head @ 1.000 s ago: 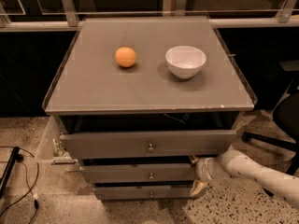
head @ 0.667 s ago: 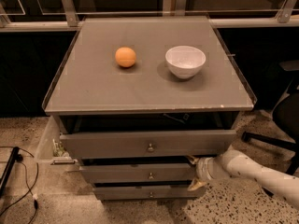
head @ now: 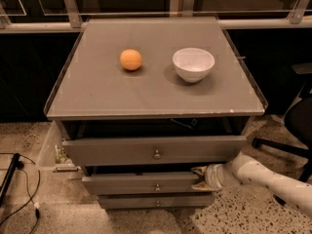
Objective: Open middle drawer
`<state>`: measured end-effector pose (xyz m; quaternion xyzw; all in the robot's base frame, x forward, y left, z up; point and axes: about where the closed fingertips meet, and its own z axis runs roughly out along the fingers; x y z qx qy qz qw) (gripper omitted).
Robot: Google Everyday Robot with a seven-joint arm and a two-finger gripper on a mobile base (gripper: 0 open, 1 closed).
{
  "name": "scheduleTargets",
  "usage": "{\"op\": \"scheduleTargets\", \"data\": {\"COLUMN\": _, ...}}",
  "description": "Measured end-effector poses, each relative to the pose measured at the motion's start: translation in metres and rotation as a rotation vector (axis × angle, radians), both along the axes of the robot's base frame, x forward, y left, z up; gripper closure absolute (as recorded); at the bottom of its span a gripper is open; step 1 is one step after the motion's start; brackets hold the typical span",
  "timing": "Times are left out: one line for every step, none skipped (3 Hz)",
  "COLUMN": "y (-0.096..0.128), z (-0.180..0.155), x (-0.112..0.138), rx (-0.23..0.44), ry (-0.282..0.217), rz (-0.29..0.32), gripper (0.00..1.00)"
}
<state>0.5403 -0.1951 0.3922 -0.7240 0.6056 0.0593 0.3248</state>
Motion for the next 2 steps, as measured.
{"op": "scheduleTargets", "data": {"y": -0.005, "z": 0.0017, "x": -0.0229, "rx": -0.006, "ry": 0.002, "rz": 0.025, "gripper": 0.87}}
{"op": "scheduleTargets", "data": {"y": -0.005, "z": 0.0017, "x": -0.023, "rx": -0.006, "ry": 0.002, "rz": 0.025, "gripper": 0.84}}
